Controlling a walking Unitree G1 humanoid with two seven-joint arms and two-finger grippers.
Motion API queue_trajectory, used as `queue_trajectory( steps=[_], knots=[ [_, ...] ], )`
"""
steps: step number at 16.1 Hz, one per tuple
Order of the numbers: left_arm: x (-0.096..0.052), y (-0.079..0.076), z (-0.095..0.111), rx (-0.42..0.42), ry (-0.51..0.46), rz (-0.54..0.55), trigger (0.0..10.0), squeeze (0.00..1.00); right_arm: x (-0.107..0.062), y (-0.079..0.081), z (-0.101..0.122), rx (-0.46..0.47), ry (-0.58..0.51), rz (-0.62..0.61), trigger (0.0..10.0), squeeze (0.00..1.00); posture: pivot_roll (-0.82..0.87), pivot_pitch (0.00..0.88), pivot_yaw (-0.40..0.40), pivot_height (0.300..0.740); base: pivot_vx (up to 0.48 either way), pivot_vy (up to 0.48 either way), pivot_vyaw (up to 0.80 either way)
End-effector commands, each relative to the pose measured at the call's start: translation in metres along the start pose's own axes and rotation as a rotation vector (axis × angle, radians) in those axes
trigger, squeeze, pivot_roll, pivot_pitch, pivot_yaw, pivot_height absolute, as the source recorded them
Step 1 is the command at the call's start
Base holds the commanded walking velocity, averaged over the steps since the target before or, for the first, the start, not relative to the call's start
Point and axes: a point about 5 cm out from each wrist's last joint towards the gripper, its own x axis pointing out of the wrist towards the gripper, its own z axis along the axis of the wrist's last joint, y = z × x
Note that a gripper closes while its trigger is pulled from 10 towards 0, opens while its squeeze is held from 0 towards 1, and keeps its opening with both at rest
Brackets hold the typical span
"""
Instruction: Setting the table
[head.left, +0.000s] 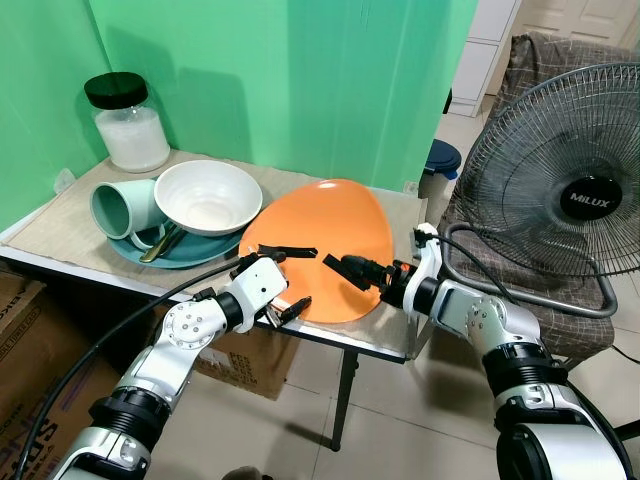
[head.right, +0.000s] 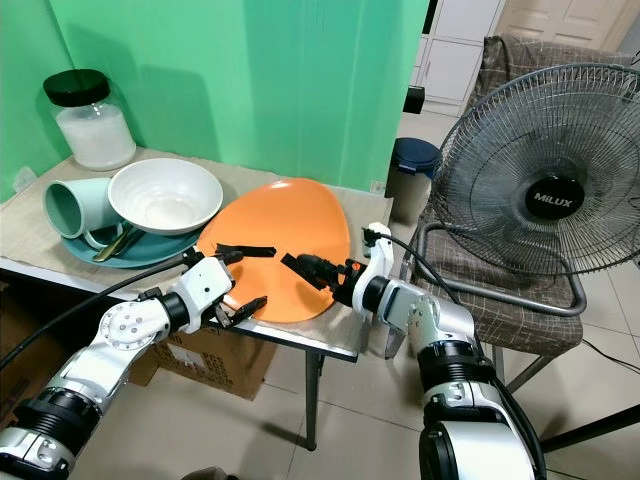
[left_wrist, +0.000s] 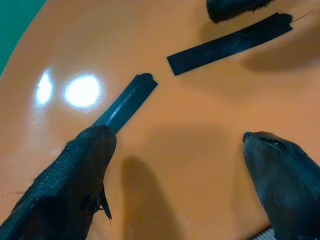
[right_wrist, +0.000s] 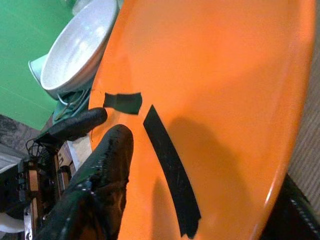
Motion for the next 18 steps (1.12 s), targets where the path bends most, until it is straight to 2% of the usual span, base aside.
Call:
queue_trajectory(
  steps=[1,11,16,18],
  knots=[
    [0.003,-0.008,-0.008,0.002,0.057,-0.037,10.0,0.00,0.000,0.004,0.004,0.000,-0.017,0.028,0.0,0.00,0.02,0.000,-0.043,0.740,0.000,0.000,0.00],
    [0.001,-0.003,-0.007,0.021,0.056,-0.038,10.0,0.00,0.000,0.006,0.000,0.016,-0.036,0.020,0.0,0.00,0.02,0.000,-0.023,0.740,0.000,0.000,0.00],
    [-0.004,0.012,0.008,0.011,-0.003,0.016,10.0,0.00,0.004,0.008,0.003,0.051,-0.101,-0.023,0.0,0.00,0.04,0.000,-0.007,0.740,0.000,0.000,0.00],
    [-0.004,0.021,0.017,0.000,-0.038,0.054,10.0,0.00,0.002,0.003,0.004,0.066,-0.118,-0.066,0.0,0.00,0.04,0.000,-0.009,0.740,0.000,0.000,0.00]
  ],
)
